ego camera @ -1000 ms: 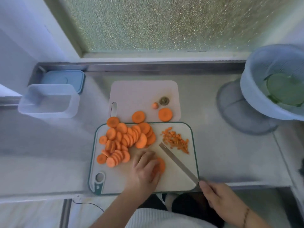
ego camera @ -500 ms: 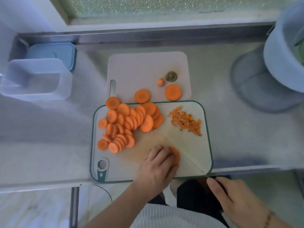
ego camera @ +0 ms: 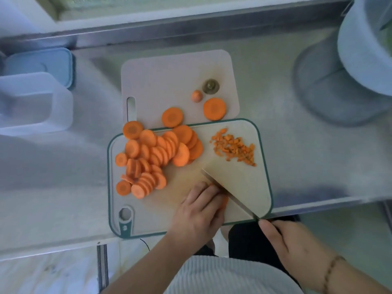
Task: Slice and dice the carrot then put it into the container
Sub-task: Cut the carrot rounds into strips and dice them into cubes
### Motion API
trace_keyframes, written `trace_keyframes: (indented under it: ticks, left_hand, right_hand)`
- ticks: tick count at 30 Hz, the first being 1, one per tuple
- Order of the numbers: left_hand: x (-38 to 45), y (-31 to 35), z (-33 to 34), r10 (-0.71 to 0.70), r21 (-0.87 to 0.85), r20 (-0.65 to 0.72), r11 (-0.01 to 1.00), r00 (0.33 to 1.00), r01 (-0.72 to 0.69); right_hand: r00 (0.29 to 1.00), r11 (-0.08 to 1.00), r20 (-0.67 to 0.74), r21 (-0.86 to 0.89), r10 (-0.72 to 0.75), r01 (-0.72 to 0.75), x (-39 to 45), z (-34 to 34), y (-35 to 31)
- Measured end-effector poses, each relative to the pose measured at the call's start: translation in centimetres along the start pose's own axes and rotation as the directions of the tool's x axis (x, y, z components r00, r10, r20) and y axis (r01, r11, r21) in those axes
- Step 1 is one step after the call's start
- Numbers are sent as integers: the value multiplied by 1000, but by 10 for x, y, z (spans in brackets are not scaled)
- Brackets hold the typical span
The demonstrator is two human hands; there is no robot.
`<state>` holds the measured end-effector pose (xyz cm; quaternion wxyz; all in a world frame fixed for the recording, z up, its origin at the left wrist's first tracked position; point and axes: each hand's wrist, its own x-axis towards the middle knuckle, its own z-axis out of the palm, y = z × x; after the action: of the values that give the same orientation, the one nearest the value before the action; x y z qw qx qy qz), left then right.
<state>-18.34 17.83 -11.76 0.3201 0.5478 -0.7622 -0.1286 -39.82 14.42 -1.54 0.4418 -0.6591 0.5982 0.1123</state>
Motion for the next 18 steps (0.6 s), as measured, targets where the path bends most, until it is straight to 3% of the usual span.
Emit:
trace_keyframes:
  ticks: [6, 10, 18]
  left_hand:
    - [-5, -2, -5, -16, -2, 4, 1000, 1000, 16]
    - [-9, -4, -3, -21, -4, -31, 1000, 999, 21]
    - [-6, -4, -2, -17, -37, -42, 999, 999, 16]
  right_hand:
    - [998, 993, -27, 104, -60, 63, -1, 1, 0]
    - [998, 1000, -66, -12, -1, 0, -21, 2, 19]
    - [997, 993, 39, -99, 73, -69, -20, 4, 10]
